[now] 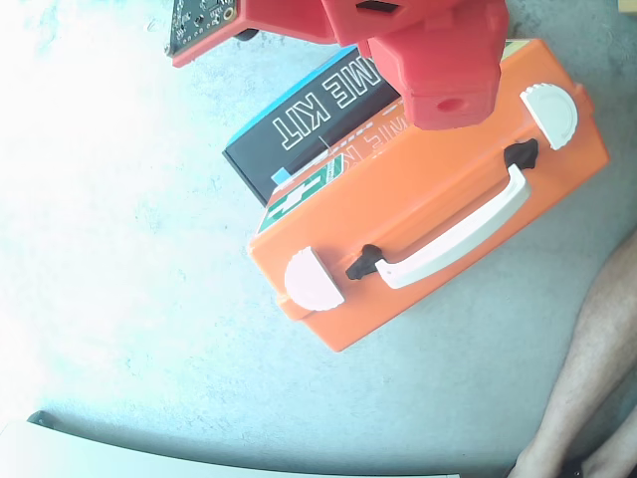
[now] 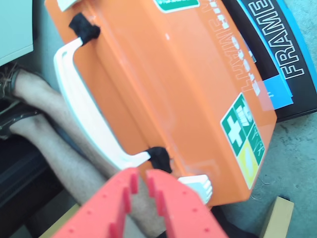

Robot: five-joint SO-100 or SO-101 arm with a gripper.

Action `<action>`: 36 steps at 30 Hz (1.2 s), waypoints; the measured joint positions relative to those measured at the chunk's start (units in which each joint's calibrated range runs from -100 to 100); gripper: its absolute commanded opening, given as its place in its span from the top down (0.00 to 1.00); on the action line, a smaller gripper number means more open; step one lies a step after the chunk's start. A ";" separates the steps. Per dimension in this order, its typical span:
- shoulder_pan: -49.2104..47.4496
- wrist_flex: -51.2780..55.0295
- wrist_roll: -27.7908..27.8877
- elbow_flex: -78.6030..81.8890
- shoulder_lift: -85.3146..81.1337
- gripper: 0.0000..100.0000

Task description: Grab the white handle of the orange box

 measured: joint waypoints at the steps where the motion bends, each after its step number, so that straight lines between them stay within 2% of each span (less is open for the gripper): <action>1: 1.11 1.44 0.00 0.00 0.36 0.98; 6: 9.26 4.50 -0.37 0.09 1.51 0.98; 11: 14.59 4.75 -4.13 0.09 4.88 0.98; 15: 17.20 4.84 -3.19 -1.35 6.93 0.89; 18: 16.70 4.92 -2.56 -2.16 6.22 0.80; 21: 17.61 4.92 -2.14 -2.79 7.02 0.76; 29: 12.68 12.39 -0.73 -8.37 7.90 0.76; 36: 8.25 14.18 -0.21 -19.35 19.09 0.76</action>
